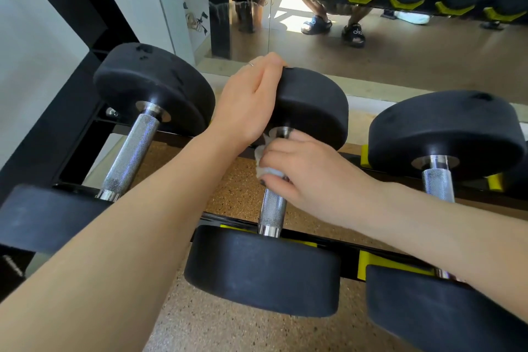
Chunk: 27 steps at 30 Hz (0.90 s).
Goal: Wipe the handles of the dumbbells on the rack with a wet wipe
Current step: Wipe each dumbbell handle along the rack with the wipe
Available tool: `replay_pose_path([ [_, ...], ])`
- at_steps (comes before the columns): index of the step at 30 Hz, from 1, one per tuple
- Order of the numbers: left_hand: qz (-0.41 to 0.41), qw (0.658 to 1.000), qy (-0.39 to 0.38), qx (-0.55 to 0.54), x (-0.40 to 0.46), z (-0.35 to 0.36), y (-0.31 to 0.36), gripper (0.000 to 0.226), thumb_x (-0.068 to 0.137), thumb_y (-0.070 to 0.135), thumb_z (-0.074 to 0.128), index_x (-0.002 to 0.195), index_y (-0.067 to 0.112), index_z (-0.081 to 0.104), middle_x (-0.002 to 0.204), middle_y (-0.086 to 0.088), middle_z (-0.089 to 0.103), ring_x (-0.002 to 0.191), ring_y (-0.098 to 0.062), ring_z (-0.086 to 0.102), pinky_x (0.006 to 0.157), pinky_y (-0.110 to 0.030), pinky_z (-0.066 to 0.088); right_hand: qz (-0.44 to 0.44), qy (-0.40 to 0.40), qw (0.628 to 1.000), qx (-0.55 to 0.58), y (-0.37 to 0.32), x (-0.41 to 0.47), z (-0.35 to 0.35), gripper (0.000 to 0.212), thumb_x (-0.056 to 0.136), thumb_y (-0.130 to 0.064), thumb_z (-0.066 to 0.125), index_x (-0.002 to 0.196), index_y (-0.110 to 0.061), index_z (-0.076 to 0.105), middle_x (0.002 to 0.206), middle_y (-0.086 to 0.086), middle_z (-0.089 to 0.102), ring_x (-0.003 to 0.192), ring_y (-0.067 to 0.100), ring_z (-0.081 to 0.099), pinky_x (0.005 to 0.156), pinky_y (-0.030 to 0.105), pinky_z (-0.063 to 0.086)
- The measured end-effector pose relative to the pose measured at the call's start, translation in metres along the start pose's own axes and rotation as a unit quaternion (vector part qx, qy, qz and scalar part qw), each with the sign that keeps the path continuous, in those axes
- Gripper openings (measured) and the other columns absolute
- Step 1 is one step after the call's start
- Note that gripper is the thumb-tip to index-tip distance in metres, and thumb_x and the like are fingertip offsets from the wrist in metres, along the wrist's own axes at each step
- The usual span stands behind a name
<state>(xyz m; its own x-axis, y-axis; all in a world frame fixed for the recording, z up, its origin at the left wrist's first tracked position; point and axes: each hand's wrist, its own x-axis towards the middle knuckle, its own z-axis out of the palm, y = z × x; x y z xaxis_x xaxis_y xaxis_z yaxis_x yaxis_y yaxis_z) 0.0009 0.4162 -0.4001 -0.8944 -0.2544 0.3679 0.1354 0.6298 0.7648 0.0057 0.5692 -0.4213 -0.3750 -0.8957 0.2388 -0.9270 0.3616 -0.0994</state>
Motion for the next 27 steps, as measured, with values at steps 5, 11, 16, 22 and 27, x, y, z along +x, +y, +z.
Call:
replay_pose_path([
  [5,-0.004,1.0,0.003,-0.002,-0.001,0.0,0.002,0.042,0.109,0.032,0.024,0.098,0.006,0.055,0.096,-0.01,0.057,0.088,-0.013,0.05,0.082,-0.035,0.041,-0.024,-0.102,0.983,0.152,-0.002,-0.005,-0.017,0.018,0.095,-0.019,0.056,0.1,-0.019,0.074,0.098,-0.004,0.068,0.092,0.002,0.058,0.085,0.014,0.042],
  [11,-0.019,1.0,0.004,-0.018,-0.002,-0.001,0.004,0.04,0.109,0.034,0.025,0.098,0.008,0.055,0.097,-0.009,0.058,0.092,-0.016,0.052,0.086,-0.04,0.043,0.043,-0.255,0.929,0.263,-0.022,-0.011,-0.023,0.032,0.095,-0.017,0.052,0.112,-0.033,0.073,0.093,-0.024,0.07,0.089,-0.003,0.062,0.079,0.017,0.048],
  [16,-0.014,1.0,0.006,-0.011,-0.001,-0.001,0.003,0.041,0.109,0.034,0.025,0.097,0.007,0.054,0.095,-0.008,0.057,0.09,-0.014,0.051,0.084,-0.038,0.042,0.073,-0.263,0.917,0.291,-0.016,-0.016,-0.031,0.035,0.094,-0.015,0.054,0.116,-0.036,0.072,0.085,-0.034,0.062,0.083,-0.013,0.06,0.071,0.005,0.04],
  [22,-0.009,1.0,0.006,0.002,-0.001,0.0,0.002,0.038,0.109,0.032,0.025,0.096,0.015,0.056,0.094,-0.003,0.058,0.091,-0.012,0.051,0.084,-0.035,0.042,0.113,-0.283,0.899,0.316,-0.003,-0.043,-0.04,0.039,0.092,-0.02,0.05,0.115,-0.046,0.068,0.103,-0.004,0.073,0.088,0.017,0.068,0.084,0.043,0.054],
  [27,-0.013,1.0,0.007,-0.005,-0.001,0.001,0.003,0.036,0.109,0.033,0.026,0.09,0.021,0.054,0.091,0.002,0.058,0.089,-0.009,0.051,0.084,-0.034,0.042,0.238,-0.358,0.84,0.332,0.002,-0.049,-0.02,0.033,0.092,-0.013,0.05,0.111,-0.027,0.074,0.089,-0.002,0.073,0.072,0.01,0.063,0.069,0.023,0.055],
])
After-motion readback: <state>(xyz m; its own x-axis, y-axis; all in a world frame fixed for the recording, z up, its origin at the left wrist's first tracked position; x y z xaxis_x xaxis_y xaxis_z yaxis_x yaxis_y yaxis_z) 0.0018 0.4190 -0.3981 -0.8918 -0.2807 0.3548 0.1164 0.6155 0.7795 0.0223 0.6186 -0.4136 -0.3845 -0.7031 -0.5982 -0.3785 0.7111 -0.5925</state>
